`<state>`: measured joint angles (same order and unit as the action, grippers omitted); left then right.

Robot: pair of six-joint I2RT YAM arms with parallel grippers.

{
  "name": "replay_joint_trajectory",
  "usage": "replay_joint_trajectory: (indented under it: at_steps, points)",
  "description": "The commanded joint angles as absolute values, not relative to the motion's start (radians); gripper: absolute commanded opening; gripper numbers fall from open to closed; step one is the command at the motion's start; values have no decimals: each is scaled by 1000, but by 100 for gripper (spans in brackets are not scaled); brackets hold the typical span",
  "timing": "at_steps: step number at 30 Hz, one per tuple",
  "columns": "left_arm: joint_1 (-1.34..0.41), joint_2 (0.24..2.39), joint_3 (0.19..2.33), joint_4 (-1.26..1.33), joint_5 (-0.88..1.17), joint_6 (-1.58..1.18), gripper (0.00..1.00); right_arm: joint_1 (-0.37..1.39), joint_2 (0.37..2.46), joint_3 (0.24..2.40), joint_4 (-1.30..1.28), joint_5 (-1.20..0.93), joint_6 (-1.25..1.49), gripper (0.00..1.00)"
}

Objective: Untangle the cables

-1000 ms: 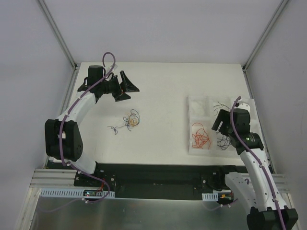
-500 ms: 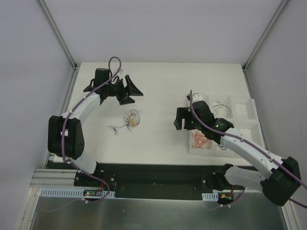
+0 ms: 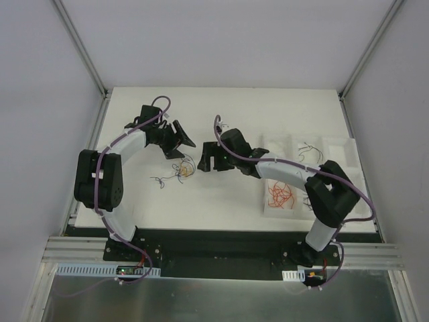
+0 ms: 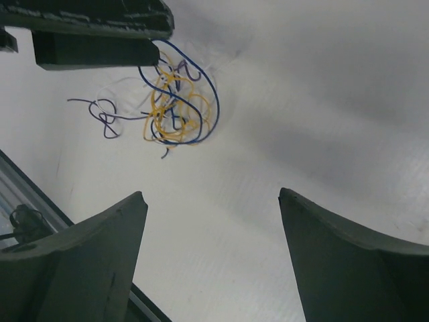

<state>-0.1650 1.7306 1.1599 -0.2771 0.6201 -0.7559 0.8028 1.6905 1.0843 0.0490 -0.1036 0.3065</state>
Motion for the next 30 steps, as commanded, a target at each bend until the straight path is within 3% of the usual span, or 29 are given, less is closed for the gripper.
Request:
replay_joint_trajectory:
  at_steps: [1,4,7,13,14,17,19,22,24,27,30]
  points:
    - [-175,1668,1189,-354,479,-709,68,787,1781,1210,119,-234,388,82]
    - [-176,1614,1187,-374,350,-680,77,813,1769,1158,213,-238,391,84]
    - [-172,1615,1183,-400,340,-696,81,805,1866,1253,155,-254,394,85]
    - [-178,1726,1204,-399,481,-716,68,824,1994,1368,153,-272,379,80]
    - [-176,1735,1207,-399,503,-715,64,818,2020,1388,144,-255,393,74]
    - [-187,1727,1204,-380,496,-707,52,799,2063,1436,176,-323,431,46]
    - [-189,1736,1204,-368,529,-712,40,811,2033,1385,227,-260,388,45]
    - [-189,1738,1207,-362,569,-709,32,790,2118,1490,143,-214,383,46]
    - [-184,1723,1204,-359,543,-698,30,769,2164,1551,133,-312,406,38]
    - [-155,1724,1212,-359,566,-701,36,765,2111,1485,158,-273,390,4]
    - [-120,1724,1216,-357,580,-696,52,755,2065,1445,163,-288,368,1]
